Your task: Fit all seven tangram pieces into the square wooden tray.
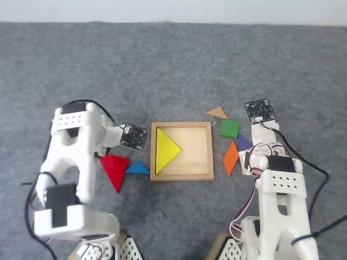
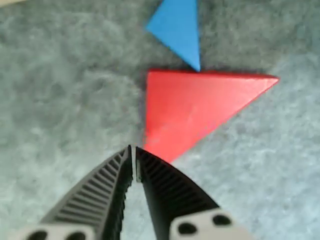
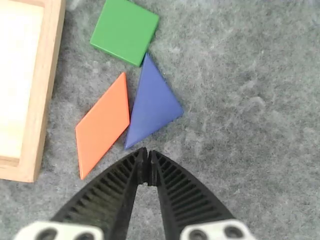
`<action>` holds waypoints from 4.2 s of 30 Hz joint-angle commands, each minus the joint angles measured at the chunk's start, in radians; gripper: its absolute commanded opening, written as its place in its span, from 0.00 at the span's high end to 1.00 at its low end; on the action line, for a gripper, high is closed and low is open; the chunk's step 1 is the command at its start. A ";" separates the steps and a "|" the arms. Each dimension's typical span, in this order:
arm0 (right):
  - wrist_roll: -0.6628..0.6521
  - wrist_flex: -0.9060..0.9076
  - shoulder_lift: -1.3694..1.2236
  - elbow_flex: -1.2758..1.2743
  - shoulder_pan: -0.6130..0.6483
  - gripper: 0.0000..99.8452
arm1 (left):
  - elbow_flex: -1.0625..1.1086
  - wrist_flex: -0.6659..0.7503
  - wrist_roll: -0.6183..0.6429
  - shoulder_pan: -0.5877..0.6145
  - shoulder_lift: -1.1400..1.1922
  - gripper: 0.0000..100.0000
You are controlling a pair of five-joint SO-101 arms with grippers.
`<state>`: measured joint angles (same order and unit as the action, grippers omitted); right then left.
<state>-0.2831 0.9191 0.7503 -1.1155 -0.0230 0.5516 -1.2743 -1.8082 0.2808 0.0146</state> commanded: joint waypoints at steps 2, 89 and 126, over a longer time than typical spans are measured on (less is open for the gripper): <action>-0.014 -0.010 0.013 0.009 -0.013 0.98 | 0.005 0.015 0.015 0.029 0.038 0.99; -0.014 -0.016 0.013 0.009 -0.013 0.98 | -0.229 -0.201 -0.230 -0.075 0.255 0.99; -0.003 0.321 0.001 0.295 0.203 0.95 | 0.456 0.017 -0.161 0.069 -0.532 0.99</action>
<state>-0.3291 1.2198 0.7503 -0.8807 0.0982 0.8600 -1.4339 -1.9954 0.3575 -0.4580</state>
